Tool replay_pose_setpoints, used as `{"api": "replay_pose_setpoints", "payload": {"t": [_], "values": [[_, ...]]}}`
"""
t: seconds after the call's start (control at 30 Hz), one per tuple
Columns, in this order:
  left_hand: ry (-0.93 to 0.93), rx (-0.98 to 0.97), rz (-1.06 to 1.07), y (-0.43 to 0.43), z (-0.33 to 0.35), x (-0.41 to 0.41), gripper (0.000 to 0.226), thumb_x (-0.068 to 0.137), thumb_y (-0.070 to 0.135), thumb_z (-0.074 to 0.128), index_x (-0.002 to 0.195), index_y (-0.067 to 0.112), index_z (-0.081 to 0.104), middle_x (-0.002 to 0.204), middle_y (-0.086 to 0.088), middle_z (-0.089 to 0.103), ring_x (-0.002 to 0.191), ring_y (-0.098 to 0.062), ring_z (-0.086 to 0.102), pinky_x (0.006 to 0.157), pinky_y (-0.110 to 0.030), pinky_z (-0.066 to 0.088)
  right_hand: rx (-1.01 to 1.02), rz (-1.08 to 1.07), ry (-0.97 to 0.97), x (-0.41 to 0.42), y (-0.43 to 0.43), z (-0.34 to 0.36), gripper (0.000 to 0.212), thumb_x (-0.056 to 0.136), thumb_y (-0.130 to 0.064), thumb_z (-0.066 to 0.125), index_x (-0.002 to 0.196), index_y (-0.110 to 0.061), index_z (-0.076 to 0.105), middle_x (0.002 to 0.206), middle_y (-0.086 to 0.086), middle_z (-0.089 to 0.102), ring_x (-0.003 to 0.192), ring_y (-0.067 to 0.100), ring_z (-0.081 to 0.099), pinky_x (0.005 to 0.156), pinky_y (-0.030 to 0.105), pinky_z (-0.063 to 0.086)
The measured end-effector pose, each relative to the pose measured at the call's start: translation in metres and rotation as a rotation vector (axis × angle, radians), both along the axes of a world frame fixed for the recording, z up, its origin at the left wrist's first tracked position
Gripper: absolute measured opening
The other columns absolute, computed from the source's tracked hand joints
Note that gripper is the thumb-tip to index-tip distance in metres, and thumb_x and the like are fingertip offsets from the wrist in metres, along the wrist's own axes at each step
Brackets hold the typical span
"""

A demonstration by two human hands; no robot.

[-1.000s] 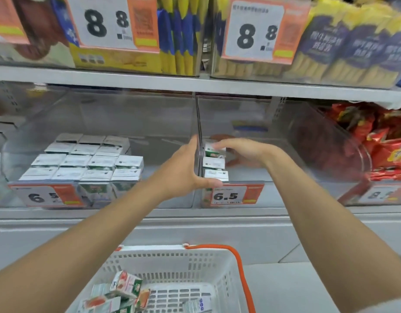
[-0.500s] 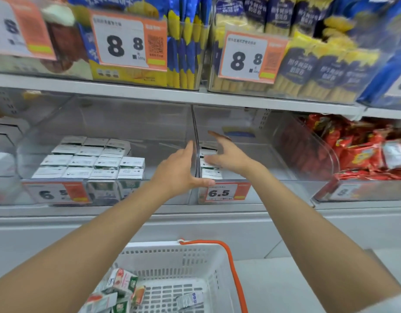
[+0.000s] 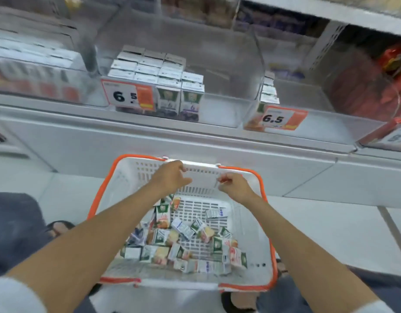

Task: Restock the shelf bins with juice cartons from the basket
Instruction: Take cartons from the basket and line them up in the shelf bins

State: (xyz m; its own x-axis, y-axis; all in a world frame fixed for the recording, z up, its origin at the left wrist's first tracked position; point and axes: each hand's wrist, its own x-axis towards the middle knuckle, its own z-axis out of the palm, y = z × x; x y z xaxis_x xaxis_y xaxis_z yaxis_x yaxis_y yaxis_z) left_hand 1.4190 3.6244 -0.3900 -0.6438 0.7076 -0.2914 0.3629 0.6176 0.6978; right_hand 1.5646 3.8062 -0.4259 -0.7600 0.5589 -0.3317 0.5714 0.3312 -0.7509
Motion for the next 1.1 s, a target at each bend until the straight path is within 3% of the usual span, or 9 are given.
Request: {"api": "replay_pose_setpoints", "payload": {"t": [0.17,0.3,0.4,0.53,0.7,0.8,0.87,0.97,1.1], "values": [[-0.15,-0.144,0.163,-0.059,-0.068,-0.019,0.024,0.082,0.027,0.074,0.097,0.013,0.063,0.087,-0.002,0.066,0.087,-0.021,0.062,0.082,-0.031,0.05,-0.147,0.088,-0.306,0.009,-0.019,-0.095,0.033,0.082,0.003,0.069,0.115,-0.002,0.064,0.111,0.013,0.061,0.099,0.024,0.061,0.091,0.038,0.052],[-0.252,-0.231,0.219,-0.079,-0.104,-0.019,0.025,0.085,0.024,0.073,0.105,0.013,0.063,0.087,0.002,0.063,0.086,-0.019,0.062,0.081,-0.031,0.05,-0.309,0.18,-0.5,0.011,-0.048,-0.141,0.073,0.083,-0.009,0.074,0.146,-0.011,0.038,0.146,0.011,0.043,0.112,0.022,0.059,0.087,0.03,0.05],[-0.332,-0.251,0.225,-0.082,-0.117,-0.013,0.026,0.086,0.022,0.07,0.11,0.014,0.062,0.093,0.002,0.065,0.087,-0.017,0.063,0.082,-0.029,0.049,-0.113,0.348,-0.584,0.02,-0.064,-0.168,0.093,0.082,-0.02,0.077,0.154,-0.015,0.018,0.148,0.007,0.043,0.119,0.022,0.056,0.096,0.03,0.045],[-0.4,-0.265,0.251,-0.081,-0.12,-0.002,0.018,0.089,0.02,0.065,0.106,0.015,0.061,0.1,-0.003,0.067,0.091,-0.021,0.065,0.081,-0.031,0.051,0.144,0.404,-0.615,0.022,-0.063,-0.181,0.078,0.088,-0.022,0.066,0.152,-0.018,0.022,0.145,0.007,0.048,0.121,0.023,0.053,0.098,0.036,0.049],[-0.517,-0.209,0.335,-0.071,-0.119,0.001,0.02,0.091,0.016,0.063,0.11,0.012,0.063,0.109,-0.011,0.066,0.087,-0.02,0.065,0.088,-0.039,0.055,-0.19,0.078,-0.411,0.009,-0.048,-0.149,0.074,0.08,-0.021,0.075,0.144,-0.011,0.039,0.128,0.007,0.061,0.101,0.021,0.066,0.087,0.036,0.054],[-0.921,-0.095,0.464,-0.062,-0.112,0.008,0.037,0.091,0.034,0.065,0.122,0.016,0.059,0.12,-0.002,0.061,0.098,-0.015,0.061,0.094,-0.039,0.052,-0.506,-0.019,-0.224,-0.014,-0.051,-0.112,0.053,0.077,-0.006,0.076,0.126,-0.013,0.057,0.093,0.004,0.072,0.066,0.009,0.068,0.062,0.025,0.054],[-1.118,-0.081,0.423,-0.059,-0.108,0.014,0.046,0.087,0.046,0.066,0.125,0.022,0.056,0.125,0.005,0.056,0.118,-0.017,0.054,0.094,-0.045,0.051,-0.654,0.109,-0.174,-0.029,-0.064,-0.091,0.048,0.078,-0.009,0.078,0.121,-0.024,0.06,0.1,-0.001,0.072,0.081,0.009,0.071,0.072,0.022,0.053],[-1.166,0.009,0.585,-0.07,-0.112,0.015,0.042,0.086,0.021,0.071,0.125,0.015,0.056,0.12,-0.01,0.064,0.11,-0.029,0.062,0.077,-0.044,0.059,-0.811,0.254,-0.205,-0.035,-0.082,-0.084,0.056,0.086,-0.008,0.071,0.133,-0.027,0.05,0.122,0.001,0.063,0.115,0.016,0.06,0.099,0.028,0.046],[-1.104,0.031,0.678,-0.099,-0.123,0.007,0.042,0.084,0.004,0.071,0.122,0.014,0.056,0.118,-0.012,0.067,0.105,-0.031,0.066,0.087,-0.049,0.056,-0.453,0.556,-0.483,-0.014,-0.099,-0.111,0.062,0.087,-0.009,0.067,0.141,-0.024,0.042,0.142,0.003,0.049,0.131,0.021,0.045,0.107,0.035,0.037]]}}
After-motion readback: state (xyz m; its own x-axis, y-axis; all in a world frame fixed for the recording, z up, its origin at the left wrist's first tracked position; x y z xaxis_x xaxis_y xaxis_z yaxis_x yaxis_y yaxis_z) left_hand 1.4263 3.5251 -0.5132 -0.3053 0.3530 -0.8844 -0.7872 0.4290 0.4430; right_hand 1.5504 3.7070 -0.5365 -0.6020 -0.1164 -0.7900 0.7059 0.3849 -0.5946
